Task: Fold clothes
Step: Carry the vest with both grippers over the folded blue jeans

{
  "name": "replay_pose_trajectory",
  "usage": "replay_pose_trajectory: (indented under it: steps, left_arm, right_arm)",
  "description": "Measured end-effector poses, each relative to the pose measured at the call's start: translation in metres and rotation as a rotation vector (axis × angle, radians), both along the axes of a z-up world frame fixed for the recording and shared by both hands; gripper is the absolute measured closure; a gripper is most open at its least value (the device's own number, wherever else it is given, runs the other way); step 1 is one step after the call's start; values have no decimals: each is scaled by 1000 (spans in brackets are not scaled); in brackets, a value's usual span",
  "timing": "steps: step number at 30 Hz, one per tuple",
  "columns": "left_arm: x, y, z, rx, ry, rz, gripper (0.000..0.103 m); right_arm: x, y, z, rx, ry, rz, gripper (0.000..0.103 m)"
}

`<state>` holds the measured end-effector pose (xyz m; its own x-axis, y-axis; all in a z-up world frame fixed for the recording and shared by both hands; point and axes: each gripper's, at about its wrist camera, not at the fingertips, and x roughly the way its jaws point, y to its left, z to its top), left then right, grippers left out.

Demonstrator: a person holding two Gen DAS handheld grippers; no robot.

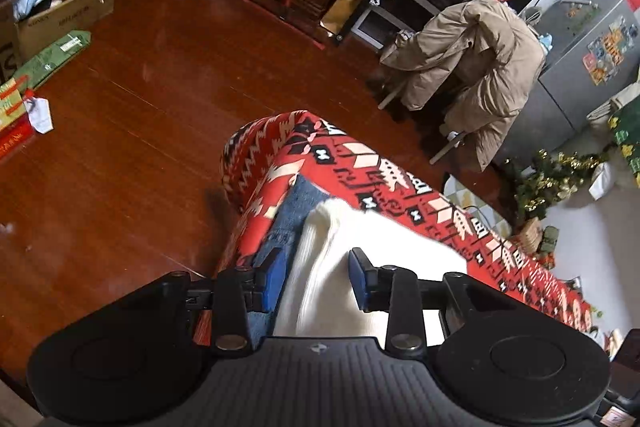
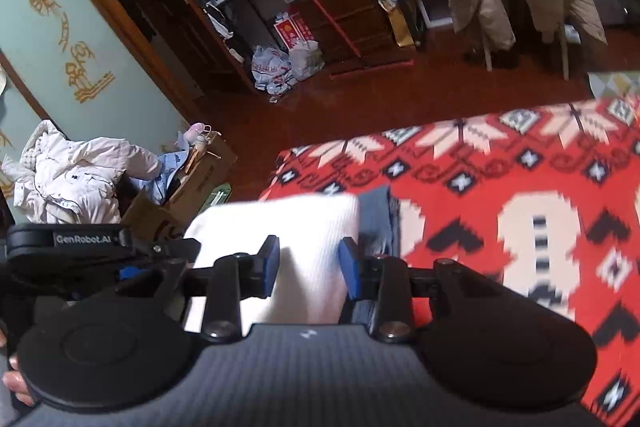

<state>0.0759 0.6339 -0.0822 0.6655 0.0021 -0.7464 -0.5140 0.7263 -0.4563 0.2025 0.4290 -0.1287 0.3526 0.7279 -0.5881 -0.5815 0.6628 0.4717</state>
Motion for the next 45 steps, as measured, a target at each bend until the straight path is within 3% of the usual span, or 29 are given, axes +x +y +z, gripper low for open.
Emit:
replay_pose_trajectory:
  steps: [4, 6, 7, 9, 11, 15, 18, 20, 22, 24, 26, 27, 28, 30, 31, 33, 37, 43, 45]
  left_arm:
    - [7, 5, -3, -32, -21, -2, 70]
    - [10, 2, -2, -15, -35, -16, 84]
    - [11, -1, 0, 6, -39, -25, 89]
    - [15, -10, 4, 54, -33, -38, 92]
    - [16, -14, 6, 86, -28, -44, 92]
    - [11, -4, 2, 44, -41, -33, 86]
    - [8, -1, 1, 39, -34, -16, 73]
    - [6, -1, 1, 51, -29, -14, 70]
    - [5, -3, 1, 65, -25, -16, 69]
    - [5, -4, 1, 73, -24, -19, 68]
    - [5, -4, 1, 74, -19, -19, 68]
    - [5, -4, 1, 74, -17, -17, 68]
    - [5, -4, 2, 76, -14, -18, 68]
    - [6, -5, 3, 82, -7, -22, 68]
    - [6, -5, 3, 86, -4, -24, 68]
    - [6, -6, 4, 89, 3, -26, 68]
    - [-2, -8, 7, 93, 20, -40, 69]
    - [-37, -23, 7, 110, 30, -91, 70]
    - [-50, -29, 5, 106, 44, -105, 70]
  right_arm:
    - [16, 4, -8, 22, 2, 17, 65]
    - [19, 5, -10, 33, -5, 28, 65]
    - [18, 7, -11, 34, -14, 32, 73]
    - [16, 9, -11, 30, -40, 32, 77]
    - [15, 12, -12, 15, -52, 28, 76]
    - [22, 7, -17, 42, -16, -9, 61]
    - [26, 9, -18, 52, 13, -7, 61]
    - [28, 12, -18, 51, 24, -4, 61]
    - [27, 15, -17, 39, 15, -1, 73]
    - [26, 14, -17, 41, 15, -15, 73]
    - [26, 15, -19, 36, 23, -36, 67]
    - [26, 15, -20, 33, 30, -44, 55]
    - [27, 15, -21, 33, 39, -48, 55]
    - [29, 15, -24, 48, 62, -38, 72]
    - [30, 16, -24, 52, 66, -34, 73]
    - [30, 16, -23, 48, 59, -35, 73]
    - [22, 7, -18, 40, 80, -46, 61]
    - [-13, -13, -12, 10, 111, -2, 62]
    - [-28, -18, -11, -4, 121, 16, 66]
